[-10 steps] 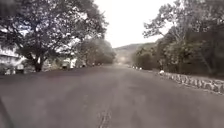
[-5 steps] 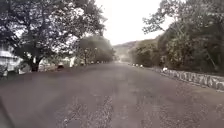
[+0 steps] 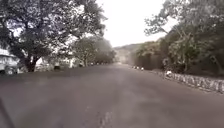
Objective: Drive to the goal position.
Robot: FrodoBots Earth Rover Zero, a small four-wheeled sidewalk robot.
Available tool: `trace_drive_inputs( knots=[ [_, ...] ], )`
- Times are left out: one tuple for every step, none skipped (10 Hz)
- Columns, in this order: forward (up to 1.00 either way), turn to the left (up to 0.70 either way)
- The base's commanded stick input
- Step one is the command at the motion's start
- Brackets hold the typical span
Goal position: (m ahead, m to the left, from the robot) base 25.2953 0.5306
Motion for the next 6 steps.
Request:
trace_drive_inputs(
  knots=[
    [1.00,0.00],
    [1.00,0.00],
    [1.00,0.00],
    [1.00,0.00],
    [1.00,0.00],
    [1.00,0.00]
  ],
)
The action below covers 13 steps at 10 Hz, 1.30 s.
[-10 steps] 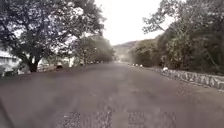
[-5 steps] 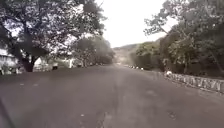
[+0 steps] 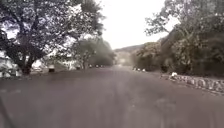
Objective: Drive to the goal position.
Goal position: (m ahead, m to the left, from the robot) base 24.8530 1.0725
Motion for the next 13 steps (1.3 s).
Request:
trace_drive_inputs(
  knots=[
    [1.00,0.00],
    [1.00,0.00],
    [1.00,0.00],
    [1.00,0.00],
    [1.00,0.00],
    [1.00,0.00],
    [1.00,0.00],
    [1.00,0.00],
    [1.00,0.00],
    [1.00,0.00],
    [1.00,0.00],
    [1.00,0.00],
    [1.00,0.00]
  ],
)
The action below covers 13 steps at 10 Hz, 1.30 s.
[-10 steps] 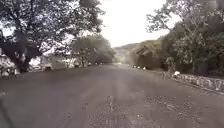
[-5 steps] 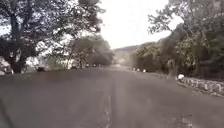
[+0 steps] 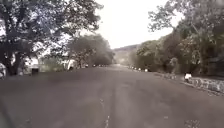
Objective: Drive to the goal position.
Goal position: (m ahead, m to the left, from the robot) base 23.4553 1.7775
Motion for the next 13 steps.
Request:
trace_drive_inputs(
  knots=[
    [1.00,0.00],
    [1.00,0.00],
    [1.00,0.00],
    [1.00,0.00],
    [1.00,0.00],
    [1.00,0.00],
    [1.00,0.00],
    [1.00,0.00],
    [1.00,0.00],
    [1.00,0.00],
    [1.00,0.00],
    [1.00,0.00],
    [1.00,0.00]
  ],
)
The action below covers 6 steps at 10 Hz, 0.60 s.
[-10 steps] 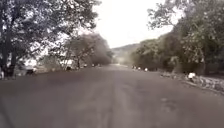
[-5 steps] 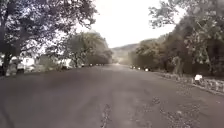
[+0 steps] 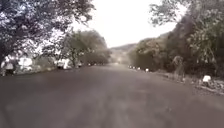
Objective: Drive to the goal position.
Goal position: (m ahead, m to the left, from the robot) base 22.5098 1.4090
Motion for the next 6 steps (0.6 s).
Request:
trace_drive_inputs(
  knots=[
    [1.00,0.00],
    [1.00,0.00],
    [1.00,0.00],
    [1.00,0.00],
    [1.00,0.00],
    [1.00,0.00]
  ],
)
